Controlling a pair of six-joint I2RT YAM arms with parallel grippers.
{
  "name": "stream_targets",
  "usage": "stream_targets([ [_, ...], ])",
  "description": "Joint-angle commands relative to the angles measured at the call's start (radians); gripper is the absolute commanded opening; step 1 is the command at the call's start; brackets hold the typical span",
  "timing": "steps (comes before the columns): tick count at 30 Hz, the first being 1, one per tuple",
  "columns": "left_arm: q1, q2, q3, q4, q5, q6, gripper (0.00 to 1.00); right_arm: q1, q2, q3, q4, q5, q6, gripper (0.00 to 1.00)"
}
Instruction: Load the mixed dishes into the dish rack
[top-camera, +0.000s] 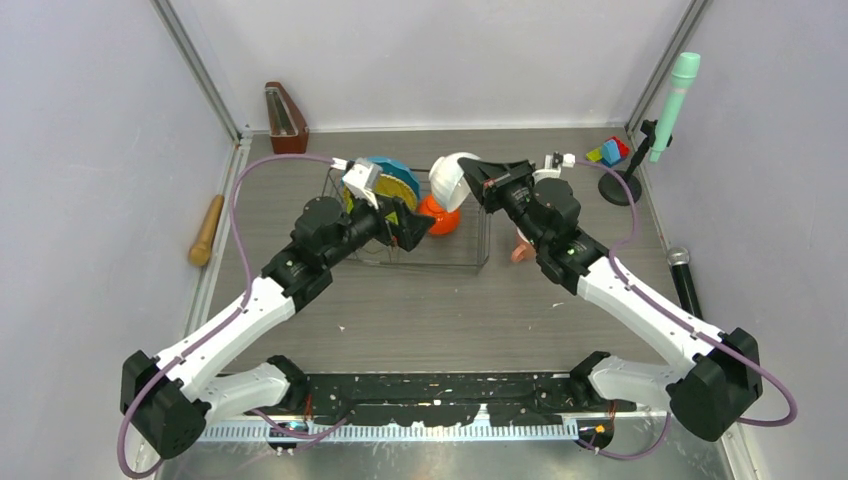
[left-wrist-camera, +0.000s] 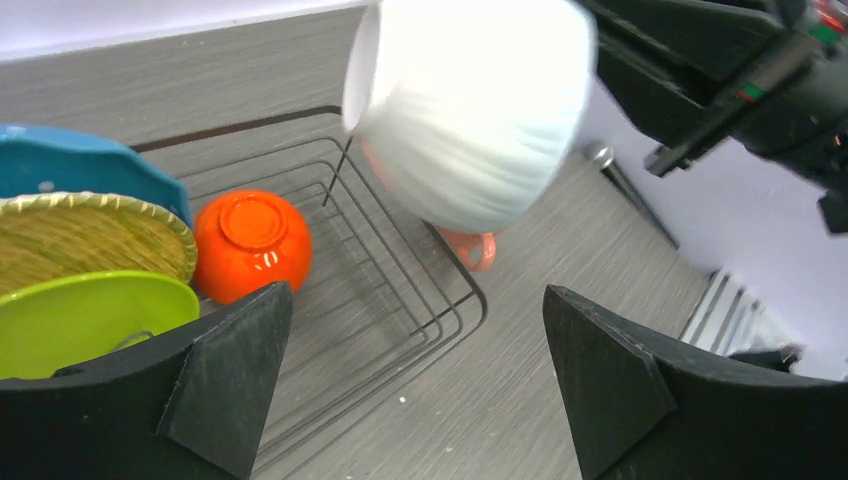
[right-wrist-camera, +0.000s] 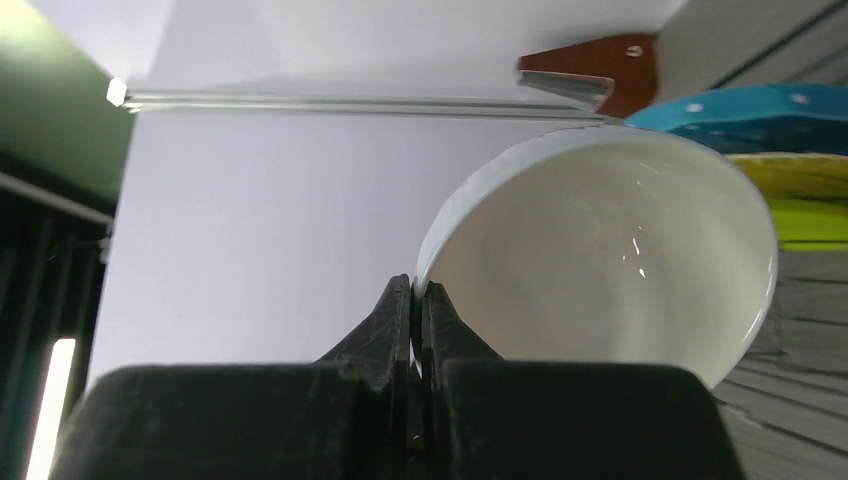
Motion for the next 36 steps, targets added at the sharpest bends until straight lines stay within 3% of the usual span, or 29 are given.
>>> stream_targets([
  [1,0.092,-0.015,0.052,0.003,0.024,-0.304,1.00,-0.028,-0.014,0.024,0.421,-0.120,-0.083,0.00],
  [5,0.262,0.026,0.015,0.164,0.307,-0.694,1.00,-0.148,0.023,0.009,0.547,-0.297,-0.060,0.00],
  [8,0.343,0.097,-0.036,0.401,0.450,-0.995,0.99,-0.222,0.131,-0.007,0.859,-0.404,0.096,0.00],
  [12,0.384,0.200,-0.058,0.620,0.489,-1.234,0.99,-0.258,0.343,0.110,1.228,-0.559,0.301,0.00],
  [16,0.388,0.300,-0.067,0.928,0.420,-1.482,0.99,-0.231,0.404,0.187,1.254,-0.664,0.293,0.00],
  [21,0.388,0.377,-0.023,1.051,0.314,-1.630,1.00,-0.208,0.421,0.221,1.254,-0.671,0.277,0.00],
  [28,0.382,0.452,0.029,1.052,0.232,-1.865,1.00,-0.172,0.428,0.239,1.255,-0.644,0.256,0.00],
  [36,0.339,0.442,0.100,1.000,0.197,-1.911,1.00,-0.098,0.488,0.306,1.254,-0.580,0.251,0.00],
])
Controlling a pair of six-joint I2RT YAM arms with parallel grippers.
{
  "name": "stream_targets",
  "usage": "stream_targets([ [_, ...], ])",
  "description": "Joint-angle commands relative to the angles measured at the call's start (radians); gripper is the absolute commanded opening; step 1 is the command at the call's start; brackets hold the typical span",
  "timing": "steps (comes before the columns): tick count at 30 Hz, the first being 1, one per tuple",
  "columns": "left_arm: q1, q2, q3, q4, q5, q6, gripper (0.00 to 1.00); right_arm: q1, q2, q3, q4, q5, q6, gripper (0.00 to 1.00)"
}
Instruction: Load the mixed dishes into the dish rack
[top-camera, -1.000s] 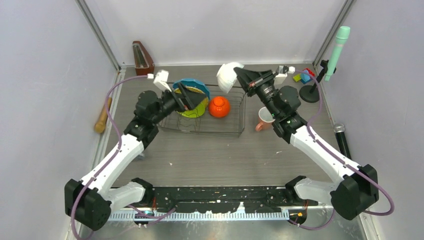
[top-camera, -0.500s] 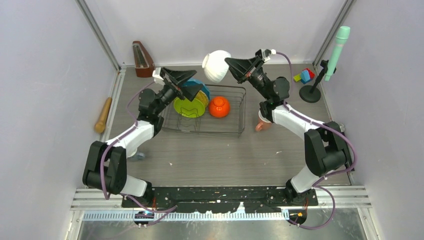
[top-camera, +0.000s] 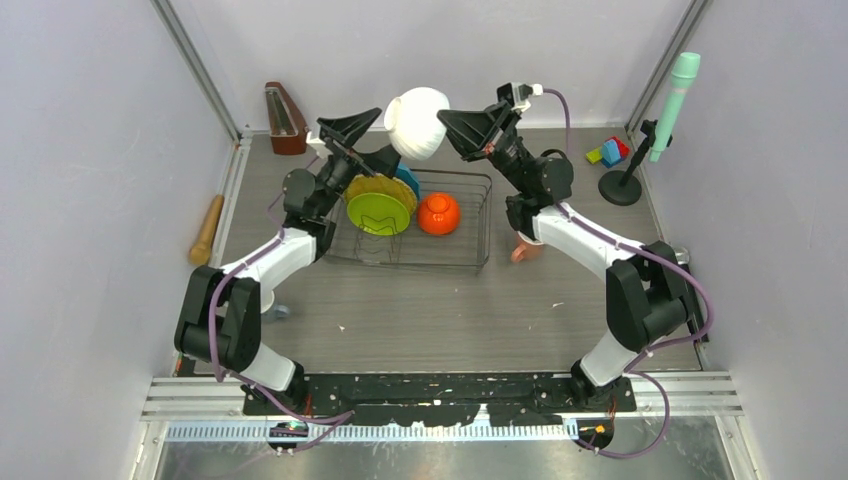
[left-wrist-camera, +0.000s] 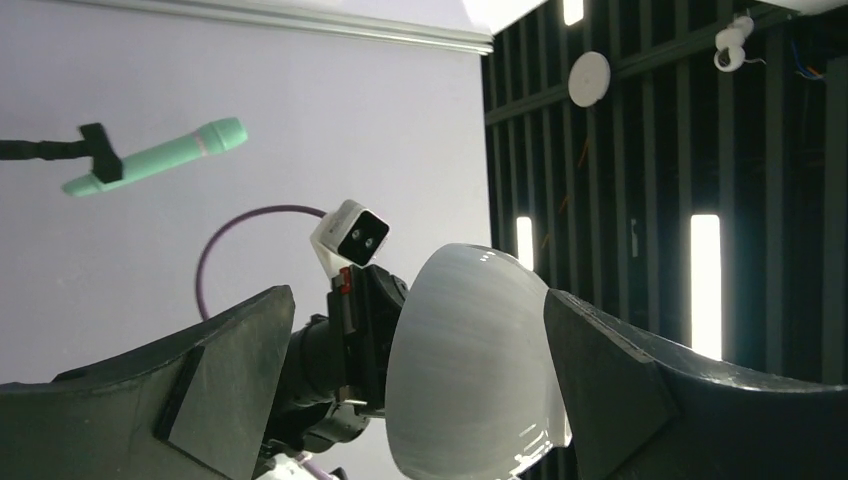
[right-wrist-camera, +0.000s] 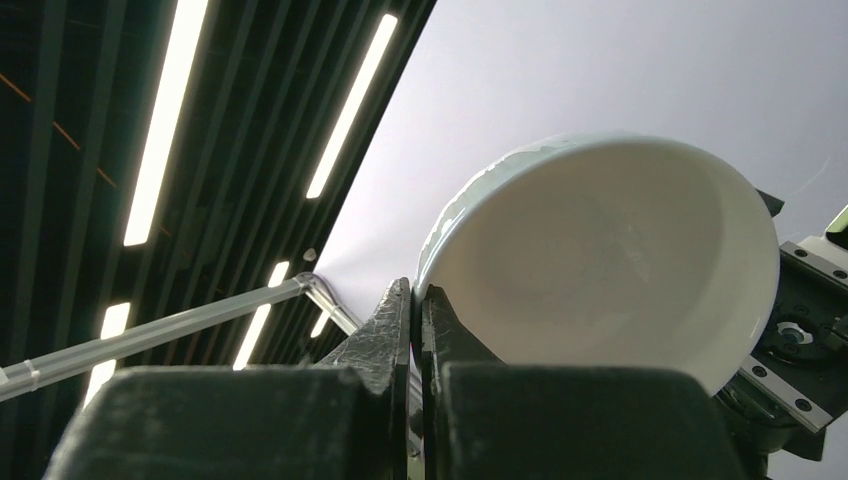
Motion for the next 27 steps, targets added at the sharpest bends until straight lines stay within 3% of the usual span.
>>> stream_targets([
  [1,-0.019,-0.016,0.085,0.047,-0.023,-0.193,1.00,0.046,0.019,0.105,0.100,0.057,0.001,0.00],
  [15,-0.028,-0.001,0.044,0.246,-0.152,-0.311,1.00,0.073,0.033,0.084,0.100,0.125,-0.046,0.00],
  [27,-0.072,-0.013,0.041,0.231,-0.118,-0.310,0.99,0.071,0.071,0.129,0.100,0.116,-0.036,0.00],
])
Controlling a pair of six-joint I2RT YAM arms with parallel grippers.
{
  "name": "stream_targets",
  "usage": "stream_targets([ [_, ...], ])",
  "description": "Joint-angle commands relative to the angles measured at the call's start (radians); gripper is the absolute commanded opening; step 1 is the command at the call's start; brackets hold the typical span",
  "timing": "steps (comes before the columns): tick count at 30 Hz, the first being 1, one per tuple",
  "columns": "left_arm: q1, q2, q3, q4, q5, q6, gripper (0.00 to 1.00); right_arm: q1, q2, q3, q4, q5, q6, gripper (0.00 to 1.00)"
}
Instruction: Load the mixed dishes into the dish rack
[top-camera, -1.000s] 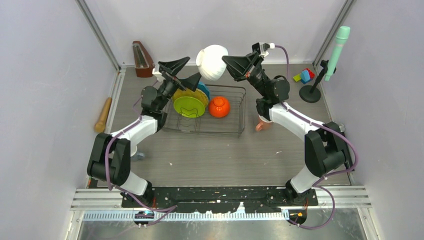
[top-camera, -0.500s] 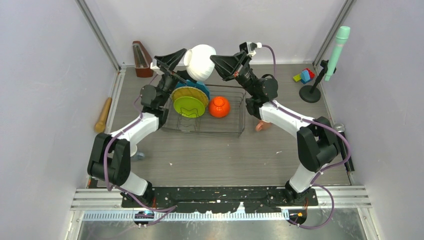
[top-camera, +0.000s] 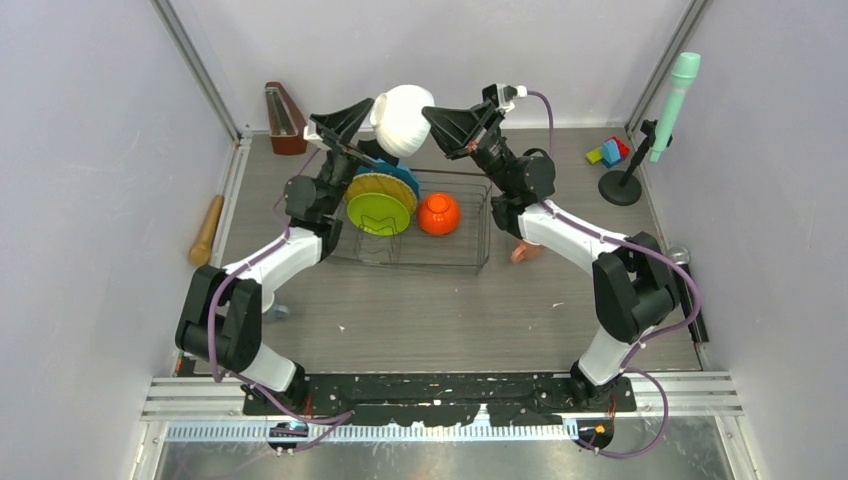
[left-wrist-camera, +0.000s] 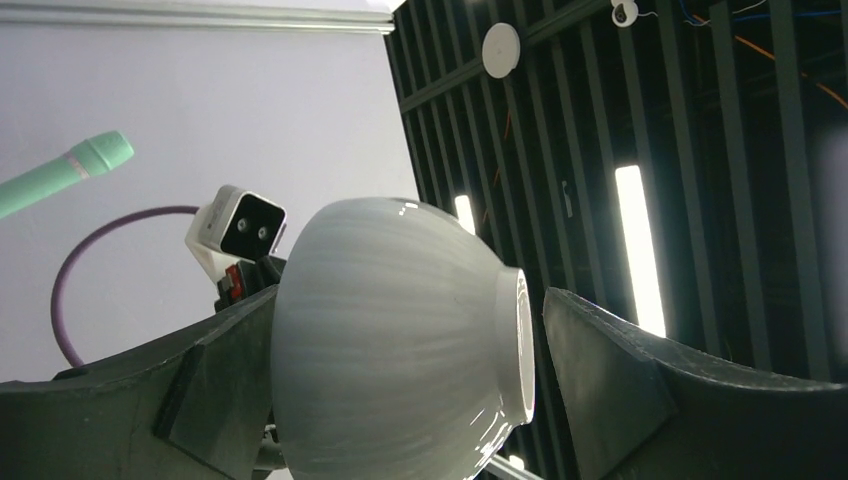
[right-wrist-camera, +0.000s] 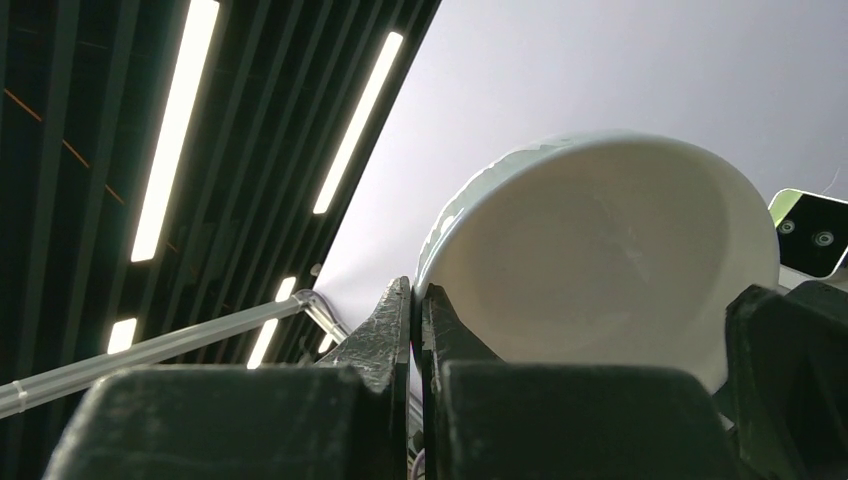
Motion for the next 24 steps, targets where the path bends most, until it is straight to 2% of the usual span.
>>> stream_targets([
  [1,-0.023,-0.019,-0.005,0.070,0.007,-0.291,0.98,-0.001,-0.006,0.052,0.098,0.030,-0.010,0.00],
  [4,-0.026,-0.031,-0.008,0.070,0.013,-0.287,0.93,-0.002,-0.006,0.043,0.098,0.032,-0.011,0.00],
  [7,-0.026,-0.051,-0.027,0.076,-0.005,-0.279,0.73,-0.006,-0.014,0.027,0.098,0.035,-0.026,0.00],
  [11,-0.026,-0.070,-0.049,0.076,-0.028,-0.266,0.60,-0.018,-0.021,0.009,0.098,0.039,-0.033,0.00],
  [13,-0.026,-0.070,-0.049,0.080,-0.027,-0.253,0.42,-0.024,-0.022,-0.004,0.098,0.038,-0.035,0.00],
  [15,-0.024,-0.068,-0.044,0.088,-0.028,-0.224,0.16,-0.031,-0.020,-0.019,0.098,0.031,-0.032,0.10],
  [16,-0.023,-0.064,-0.041,0.088,-0.018,-0.210,0.04,-0.035,-0.018,-0.033,0.098,0.030,-0.025,0.21],
  [17,-0.023,-0.060,-0.038,0.089,-0.005,-0.194,0.00,-0.037,-0.017,-0.041,0.098,0.025,-0.023,0.28],
  [18,-0.023,-0.057,-0.036,0.089,0.011,-0.181,0.00,-0.045,-0.018,-0.056,0.098,0.021,-0.016,0.38],
  [21,-0.021,-0.048,-0.053,0.079,0.040,-0.132,0.00,-0.069,-0.025,-0.117,0.097,0.014,0.011,0.54],
  [24,-0.018,-0.042,-0.076,0.077,0.058,-0.097,0.00,-0.096,-0.041,-0.176,0.095,0.009,0.024,0.64],
])
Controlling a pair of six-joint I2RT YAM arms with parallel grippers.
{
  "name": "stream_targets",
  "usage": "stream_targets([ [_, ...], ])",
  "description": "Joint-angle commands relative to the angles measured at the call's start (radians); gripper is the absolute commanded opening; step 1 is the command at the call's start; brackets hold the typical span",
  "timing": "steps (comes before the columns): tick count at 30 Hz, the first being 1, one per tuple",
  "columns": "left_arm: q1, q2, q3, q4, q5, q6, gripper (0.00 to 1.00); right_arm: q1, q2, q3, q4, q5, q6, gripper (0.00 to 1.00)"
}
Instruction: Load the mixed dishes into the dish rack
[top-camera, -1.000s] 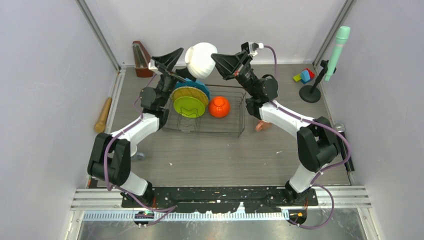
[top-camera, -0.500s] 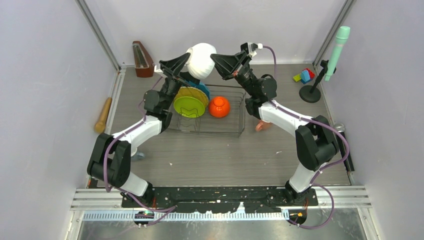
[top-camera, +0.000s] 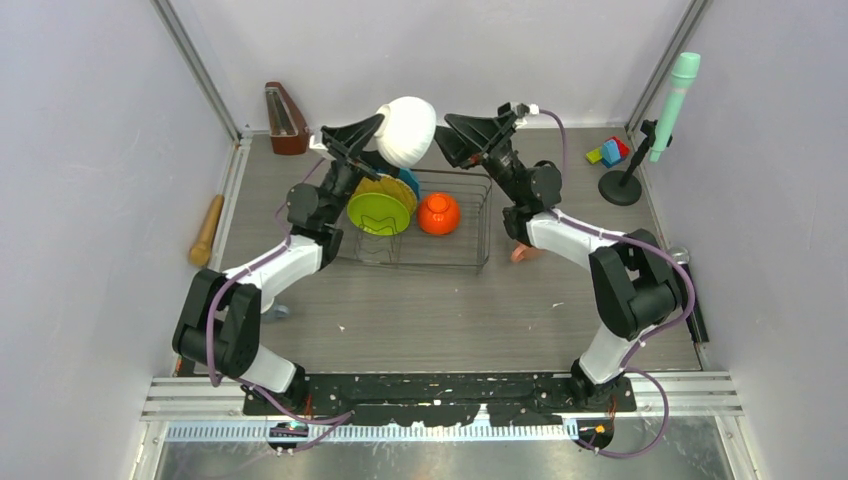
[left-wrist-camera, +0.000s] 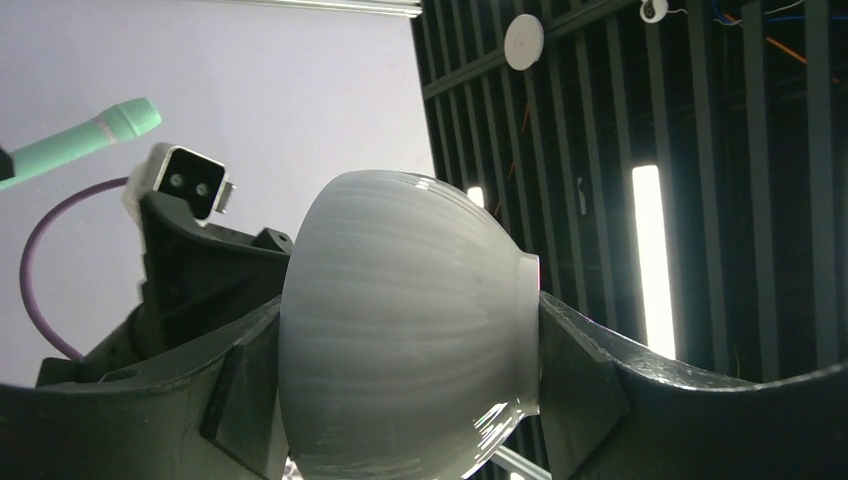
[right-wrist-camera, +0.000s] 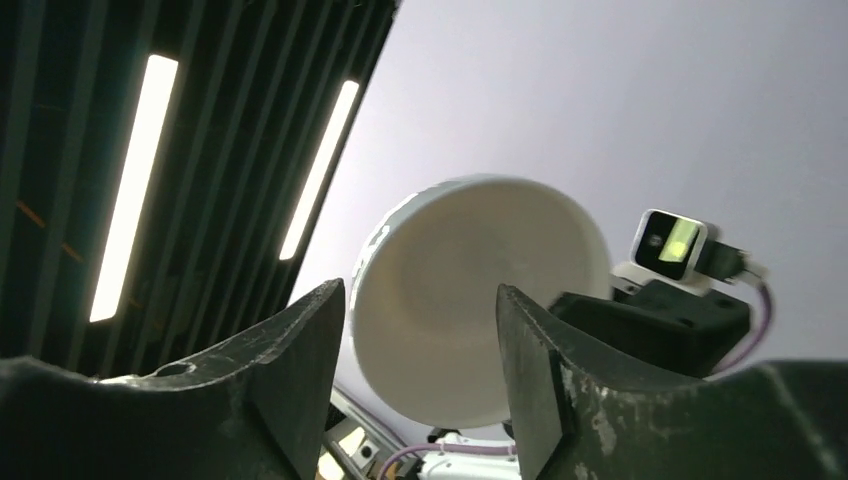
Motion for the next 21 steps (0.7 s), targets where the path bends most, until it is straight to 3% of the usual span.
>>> stream_targets([
  [1,0.006,-0.014,-0.022,0.075,0.042,-0.078,0.00,-0.041,-0.059,-0.089,0.031,-0.006,0.016,0.69],
  [6,0.006,-0.020,-0.037,0.041,0.084,-0.015,0.00,-0.085,-0.155,-0.172,-0.155,-0.054,-0.068,0.83],
  [9,0.006,-0.041,-0.053,-0.018,0.121,0.055,0.00,-0.119,-0.227,-0.219,-0.272,-0.069,-0.142,0.98],
  [15,0.005,-0.081,-0.098,-0.116,0.222,0.210,0.00,-0.156,-0.301,-0.237,-0.576,-0.078,-0.195,1.00],
  [21,0.003,-0.140,-0.100,-0.311,0.279,0.404,0.00,-0.157,-0.389,-0.141,-1.124,-0.087,-0.467,1.00],
])
